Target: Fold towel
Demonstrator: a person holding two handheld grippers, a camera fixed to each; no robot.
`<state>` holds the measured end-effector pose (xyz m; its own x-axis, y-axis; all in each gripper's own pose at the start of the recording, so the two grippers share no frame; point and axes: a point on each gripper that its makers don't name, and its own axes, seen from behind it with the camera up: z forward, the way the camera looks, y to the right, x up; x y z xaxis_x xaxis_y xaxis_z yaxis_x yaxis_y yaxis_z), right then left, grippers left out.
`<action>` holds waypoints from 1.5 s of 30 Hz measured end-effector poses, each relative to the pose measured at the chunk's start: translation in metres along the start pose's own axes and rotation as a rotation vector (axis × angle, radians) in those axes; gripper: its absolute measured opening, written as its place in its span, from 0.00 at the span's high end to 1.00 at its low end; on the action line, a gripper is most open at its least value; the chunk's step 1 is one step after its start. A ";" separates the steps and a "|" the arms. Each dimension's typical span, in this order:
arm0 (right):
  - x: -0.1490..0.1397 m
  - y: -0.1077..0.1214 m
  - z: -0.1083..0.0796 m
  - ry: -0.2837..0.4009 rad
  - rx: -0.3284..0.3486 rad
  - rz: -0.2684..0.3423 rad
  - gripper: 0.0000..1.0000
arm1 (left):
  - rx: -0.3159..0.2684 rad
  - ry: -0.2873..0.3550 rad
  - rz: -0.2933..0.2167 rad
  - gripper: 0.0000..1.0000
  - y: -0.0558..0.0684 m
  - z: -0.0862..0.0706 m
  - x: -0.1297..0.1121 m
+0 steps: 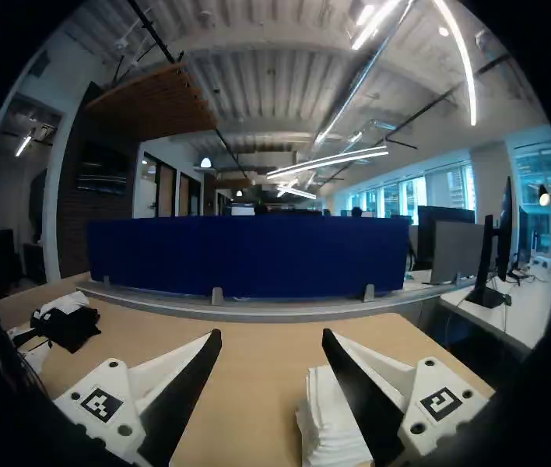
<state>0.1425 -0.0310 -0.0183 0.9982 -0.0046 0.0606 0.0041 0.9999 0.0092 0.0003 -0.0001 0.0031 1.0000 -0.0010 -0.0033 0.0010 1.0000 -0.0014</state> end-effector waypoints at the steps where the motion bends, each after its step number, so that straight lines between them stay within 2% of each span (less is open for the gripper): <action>1: 0.000 0.000 0.000 0.000 0.000 0.000 0.00 | 0.000 -0.001 0.000 0.02 0.000 0.000 0.000; 11: 0.009 0.006 -0.004 0.038 -0.009 0.000 0.00 | 0.000 -0.004 -0.001 0.02 0.000 -0.001 0.000; 14: 0.003 0.006 -0.006 0.042 -0.014 0.004 0.00 | 0.000 -0.004 0.000 0.02 0.000 -0.001 0.000; 17: -0.008 0.003 -0.006 0.042 0.003 -0.004 0.00 | 0.001 -0.004 0.000 0.02 0.000 -0.002 0.000; 23: -0.030 0.013 0.000 0.065 -0.025 -0.003 0.00 | 0.001 -0.004 0.000 0.02 0.000 -0.002 0.000; 29: -0.055 0.017 0.007 0.074 -0.007 0.001 0.00 | 0.001 -0.003 0.000 0.02 0.000 -0.003 0.000; 39: -0.100 0.035 0.017 0.065 -0.018 0.034 0.00 | 0.001 -0.003 0.001 0.02 0.000 -0.003 0.001; 45: -0.116 0.036 0.022 0.062 -0.017 0.069 0.00 | 0.001 -0.003 0.000 0.02 0.000 -0.003 0.001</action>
<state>0.0252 0.0056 -0.0033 0.9979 0.0647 -0.0019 -0.0647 0.9979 -0.0103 0.0012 0.0000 0.0005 1.0000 -0.0005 0.0002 0.0005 1.0000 -0.0005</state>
